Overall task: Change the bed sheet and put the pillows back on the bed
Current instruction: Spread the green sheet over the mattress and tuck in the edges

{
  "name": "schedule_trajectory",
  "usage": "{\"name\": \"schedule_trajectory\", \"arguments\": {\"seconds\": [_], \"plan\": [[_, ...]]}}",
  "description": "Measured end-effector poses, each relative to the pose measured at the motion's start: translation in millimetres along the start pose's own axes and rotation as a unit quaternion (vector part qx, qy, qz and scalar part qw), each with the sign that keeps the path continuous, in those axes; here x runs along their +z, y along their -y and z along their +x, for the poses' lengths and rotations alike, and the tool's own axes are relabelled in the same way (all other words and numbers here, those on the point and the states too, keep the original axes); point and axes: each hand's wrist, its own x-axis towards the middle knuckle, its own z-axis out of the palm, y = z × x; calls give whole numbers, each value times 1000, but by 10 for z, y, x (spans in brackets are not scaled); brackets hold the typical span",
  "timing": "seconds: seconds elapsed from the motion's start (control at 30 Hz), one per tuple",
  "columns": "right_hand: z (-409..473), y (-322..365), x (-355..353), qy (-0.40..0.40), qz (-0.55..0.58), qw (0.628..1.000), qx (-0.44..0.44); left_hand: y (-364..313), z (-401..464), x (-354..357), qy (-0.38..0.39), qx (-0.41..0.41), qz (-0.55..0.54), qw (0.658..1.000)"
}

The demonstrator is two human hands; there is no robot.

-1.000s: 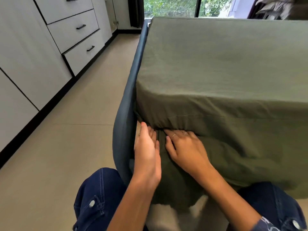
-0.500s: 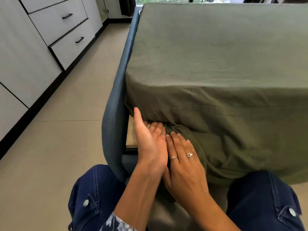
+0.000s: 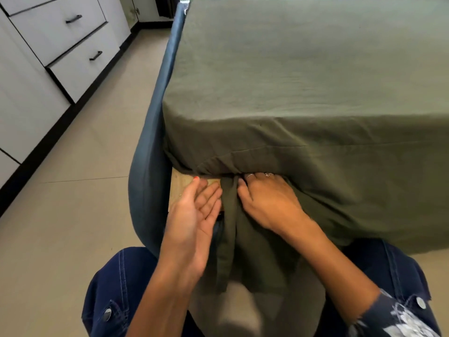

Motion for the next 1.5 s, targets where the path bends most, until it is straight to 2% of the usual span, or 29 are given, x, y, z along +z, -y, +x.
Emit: {"name": "schedule_trajectory", "arguments": {"seconds": [0.07,0.13,0.23,0.27,0.4,0.53,0.6,0.73,0.83,0.93,1.03,1.1,1.17,1.23,1.3,1.5], "plan": [[-69,-117,-1,-26,68,996,-56,89,26,89,15,-20,-42,999],[-225,-245,4,-93,192,974,-78,162,31,259,26,-33,-64,997],[-600,-278,24,-206,256,944,-38,247,-15,467,30,-39,-88,995],[-717,-266,64,-205,240,949,-24,266,-34,514,31,-40,-95,994],[-848,-194,171,-114,94,989,-3,290,-2,610,37,-56,-117,991],[-595,-236,152,-101,20,995,18,271,189,778,54,-35,-142,988],[-479,-281,142,-64,-14,997,36,301,237,857,55,-21,-145,988],[-235,-325,-92,-9,-37,996,81,276,250,793,78,-35,-95,992],[-10,-452,-198,64,-11,989,135,239,194,669,73,-55,1,996],[-3,-558,-225,96,-5,988,118,279,76,715,83,-72,19,994],[-168,-732,-224,61,90,994,25,360,-7,856,110,-68,-13,991],[-408,-814,-247,-17,190,981,-28,430,-38,905,114,-66,-28,991],[-747,-821,-190,-91,223,970,-27,504,-68,939,102,-68,-42,992],[-1032,-782,-93,-107,204,973,-19,565,-81,1012,95,-77,-68,990],[-1129,-779,2,-97,137,985,-35,631,-41,1109,99,-91,-94,987],[-783,-862,-50,-121,22,992,24,693,121,1318,109,-112,-110,982]]}}
